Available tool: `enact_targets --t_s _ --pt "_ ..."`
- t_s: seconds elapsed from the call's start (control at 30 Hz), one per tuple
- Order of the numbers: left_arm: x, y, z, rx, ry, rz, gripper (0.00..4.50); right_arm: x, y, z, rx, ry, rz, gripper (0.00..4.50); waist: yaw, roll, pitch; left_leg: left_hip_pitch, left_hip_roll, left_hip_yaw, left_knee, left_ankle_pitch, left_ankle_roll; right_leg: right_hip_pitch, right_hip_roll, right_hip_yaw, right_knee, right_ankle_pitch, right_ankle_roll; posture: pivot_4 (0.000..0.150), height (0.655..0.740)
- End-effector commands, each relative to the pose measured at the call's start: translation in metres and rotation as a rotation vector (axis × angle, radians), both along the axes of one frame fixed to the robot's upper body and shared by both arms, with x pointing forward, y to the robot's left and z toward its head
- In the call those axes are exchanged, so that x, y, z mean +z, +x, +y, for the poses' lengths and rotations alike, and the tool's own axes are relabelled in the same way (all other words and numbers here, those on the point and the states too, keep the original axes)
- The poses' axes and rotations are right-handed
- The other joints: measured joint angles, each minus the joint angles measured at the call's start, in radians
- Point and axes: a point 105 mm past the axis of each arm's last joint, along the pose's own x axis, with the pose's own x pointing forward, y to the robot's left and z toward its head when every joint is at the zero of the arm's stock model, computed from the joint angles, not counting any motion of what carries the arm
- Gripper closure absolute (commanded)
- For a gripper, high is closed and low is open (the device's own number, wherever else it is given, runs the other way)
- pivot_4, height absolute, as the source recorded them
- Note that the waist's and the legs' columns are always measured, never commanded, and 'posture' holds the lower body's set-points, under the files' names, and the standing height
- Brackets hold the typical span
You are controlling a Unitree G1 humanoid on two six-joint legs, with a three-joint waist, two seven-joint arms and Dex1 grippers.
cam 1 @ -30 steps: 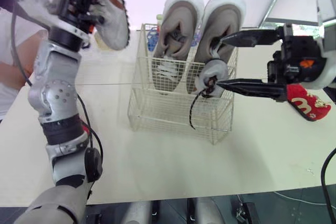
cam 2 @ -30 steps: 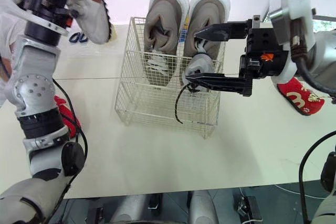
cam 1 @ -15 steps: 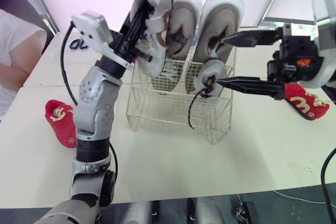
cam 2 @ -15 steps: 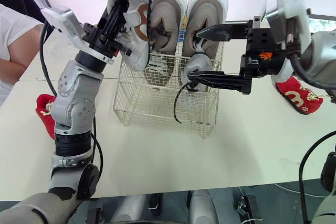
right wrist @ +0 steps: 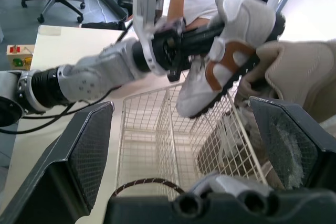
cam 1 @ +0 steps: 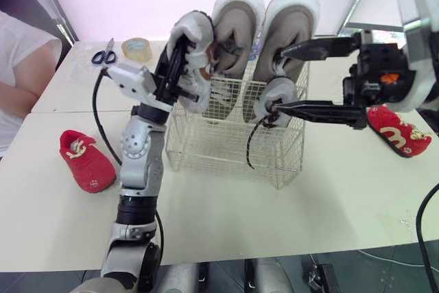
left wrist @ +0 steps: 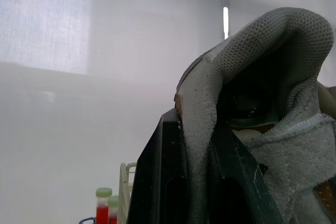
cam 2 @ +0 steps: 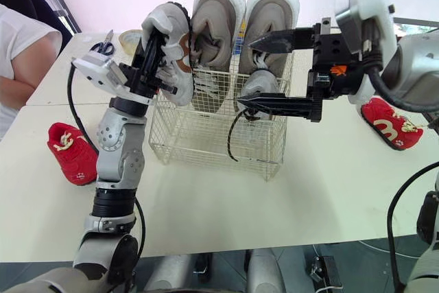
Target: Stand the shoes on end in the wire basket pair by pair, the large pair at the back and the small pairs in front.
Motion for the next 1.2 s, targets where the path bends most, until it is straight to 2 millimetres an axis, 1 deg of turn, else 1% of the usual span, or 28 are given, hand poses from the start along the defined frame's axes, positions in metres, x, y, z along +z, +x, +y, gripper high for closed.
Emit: enact_targets --t_s 0.03,0.2,0.33,0.43,0.47,0.57,0.63,0.73,0.83,0.97,1.03,1.1,1.2 --pt "-0.009 -0.001 -0.009 -0.004 0.023 -0.021 4.43 0.01 -0.004 -0.001 -0.007 -0.004 -0.045 0.0 0.001 0.0 0.0 0.0 0.0 0.0 0.0 0.0 0.0 0.0 0.0 0.0 0.0 0.0 0.0 0.15 0.74" --pt "-0.032 0.001 -0.016 -0.029 0.075 0.015 4.43 0.01 -0.004 -0.001 -0.013 -0.007 -0.042 0.0 0.007 0.0 0.0 0.0 0.0 0.0 0.001 0.0 0.0 0.001 0.0 0.0 0.0 0.0 0.0 0.15 0.74" --pt "-0.047 -0.003 -0.019 -0.062 0.125 0.052 4.43 0.007 -0.003 -0.002 -0.021 -0.002 -0.032 0.0 0.024 0.002 -0.001 0.001 0.0 0.0 0.001 0.0 0.0 0.0 0.0 0.0 0.0 -0.001 -0.003 0.15 0.74" --pt "-0.053 -0.005 -0.017 -0.059 0.144 0.079 3.24 0.005 -0.003 -0.002 -0.023 0.003 -0.022 0.0 0.025 0.004 -0.004 0.002 0.0 0.0 0.001 -0.001 0.0 0.0 -0.001 0.0 -0.001 -0.002 -0.004 0.15 0.74" --pt "-0.054 -0.006 -0.015 -0.056 0.152 0.086 2.77 0.005 -0.003 -0.001 -0.023 0.008 -0.017 0.0 0.025 0.005 -0.005 0.002 0.0 0.0 0.001 -0.001 0.001 0.0 -0.001 0.0 -0.002 -0.002 -0.004 0.15 0.74" --pt "-0.056 -0.009 -0.009 -0.05 0.17 0.105 1.15 0.002 -0.002 -0.002 -0.029 0.014 -0.012 0.0 0.026 0.007 -0.006 0.002 0.0 0.0 0.001 -0.001 0.001 0.0 -0.001 -0.001 -0.002 -0.002 -0.004 0.15 0.74" --pt "-0.058 -0.013 -0.004 -0.046 0.19 0.122 0.16 0.0 -0.002 -0.003 -0.03 0.019 -0.01 0.0 0.025 0.008 -0.006 0.002 0.0 0.0 0.001 -0.001 0.001 0.0 -0.001 -0.001 -0.002 -0.002 -0.004 0.15 0.74" --pt "-0.061 -0.021 0.006 -0.048 0.253 0.167 0.16 -0.002 -0.002 -0.005 -0.029 0.035 -0.005 0.0 0.022 0.008 -0.007 0.002 0.0 0.0 0.001 -0.001 0.001 0.0 -0.001 -0.001 -0.002 -0.002 -0.004 0.15 0.74" --pt "-0.054 -0.029 0.017 -0.082 0.285 0.205 0.16 -0.005 0.0 -0.007 -0.034 0.042 -0.002 0.0 0.022 0.009 -0.007 0.002 0.0 0.0 0.0 -0.001 0.001 -0.001 -0.001 0.0 -0.001 -0.002 -0.004 0.15 0.74" --pt "-0.047 -0.043 0.025 -0.166 0.317 0.264 0.16 -0.009 0.003 -0.012 -0.05 0.054 0.005 0.0 0.02 0.009 -0.007 0.002 0.001 0.0 0.0 -0.001 0.001 -0.002 0.0 0.0 -0.001 -0.002 -0.004 0.15 0.74" --pt "-0.044 -0.051 0.03 -0.235 0.341 0.323 0.16 -0.012 0.005 -0.016 -0.074 0.065 0.012 0.0 0.02 0.009 -0.007 0.001 0.001 0.0 -0.001 -0.001 0.001 -0.003 0.0 0.0 -0.001 -0.002 -0.004 0.15 0.74" --pt "-0.041 -0.056 0.032 -0.264 0.351 0.349 0.16 -0.012 0.006 -0.021 -0.089 0.071 0.014 0.0 0.021 0.009 -0.007 0.001 0.001 0.0 -0.001 -0.001 0.001 -0.003 0.0 0.0 -0.001 -0.002 -0.004 0.15 0.74" --pt "-0.027 -0.059 0.047 -0.358 0.373 0.426 0.16 -0.012 0.011 -0.036 -0.175 0.096 0.017 0.0 0.022 0.009 -0.006 0.001 0.001 0.0 -0.001 -0.001 0.001 -0.003 0.0 0.0 -0.001 -0.002 -0.005 0.15 0.74"
